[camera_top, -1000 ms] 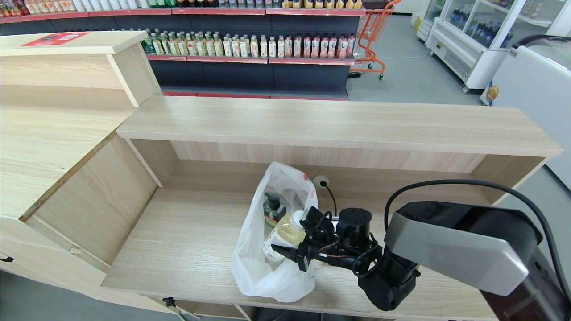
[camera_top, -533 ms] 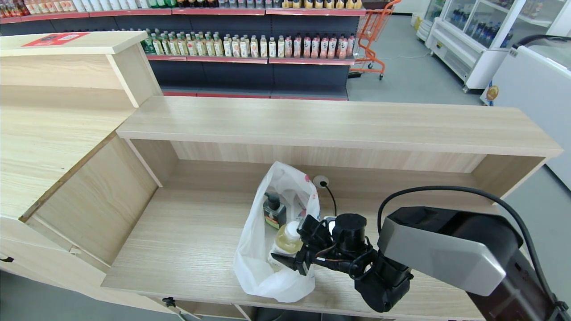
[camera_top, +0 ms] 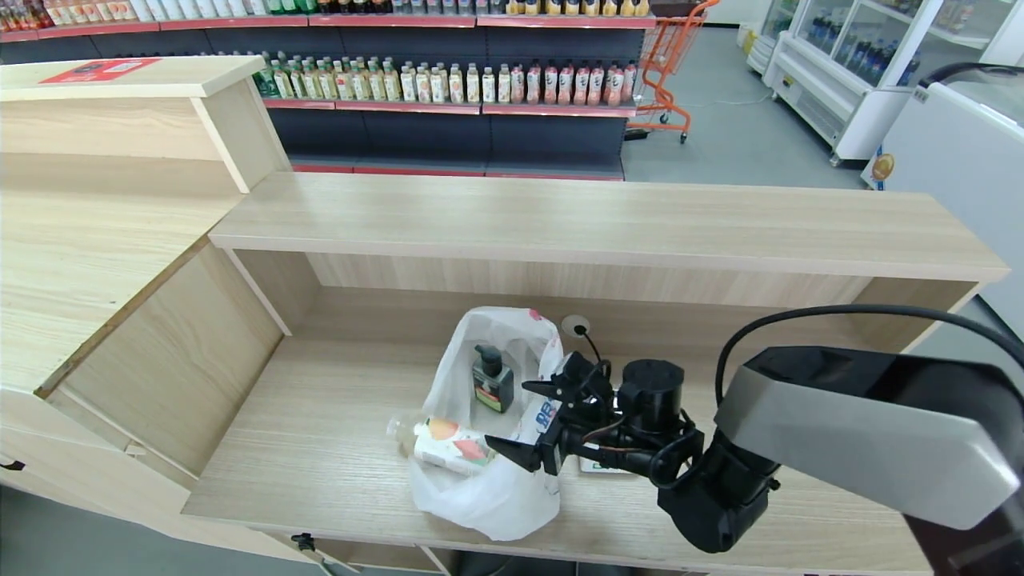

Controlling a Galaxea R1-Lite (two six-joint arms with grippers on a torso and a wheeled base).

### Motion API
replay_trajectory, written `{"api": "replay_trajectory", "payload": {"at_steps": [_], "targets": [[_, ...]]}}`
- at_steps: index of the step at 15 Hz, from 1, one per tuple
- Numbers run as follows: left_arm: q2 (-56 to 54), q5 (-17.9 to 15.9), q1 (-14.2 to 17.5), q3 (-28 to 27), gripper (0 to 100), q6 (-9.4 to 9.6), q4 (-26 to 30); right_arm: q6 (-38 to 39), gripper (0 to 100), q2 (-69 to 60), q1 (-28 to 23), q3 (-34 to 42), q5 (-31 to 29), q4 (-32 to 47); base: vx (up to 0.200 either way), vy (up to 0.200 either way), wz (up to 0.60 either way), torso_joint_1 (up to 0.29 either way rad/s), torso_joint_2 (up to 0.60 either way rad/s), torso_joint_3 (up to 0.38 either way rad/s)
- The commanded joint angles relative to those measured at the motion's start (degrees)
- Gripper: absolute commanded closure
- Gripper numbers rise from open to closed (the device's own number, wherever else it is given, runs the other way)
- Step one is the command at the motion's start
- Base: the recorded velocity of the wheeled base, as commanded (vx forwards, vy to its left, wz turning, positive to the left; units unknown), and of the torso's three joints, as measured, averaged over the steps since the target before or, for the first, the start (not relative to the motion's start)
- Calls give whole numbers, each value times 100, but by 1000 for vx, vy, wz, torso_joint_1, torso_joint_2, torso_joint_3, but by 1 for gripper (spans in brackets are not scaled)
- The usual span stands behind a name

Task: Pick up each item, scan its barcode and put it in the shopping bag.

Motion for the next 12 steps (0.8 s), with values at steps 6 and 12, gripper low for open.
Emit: {"api": "replay_trajectory", "payload": {"at_steps": [6, 12], "targets": [[-2, 0, 1, 0, 0, -1, -1, 542, 0, -2501, -617, 2541, -3, 18, 0, 0, 0, 0, 0, 0], [-2, 0, 1, 0, 0, -1, -1, 471, 0, -5542, -1839, 3245, -21, 2400, 0, 0, 0, 0, 0, 0]]}}
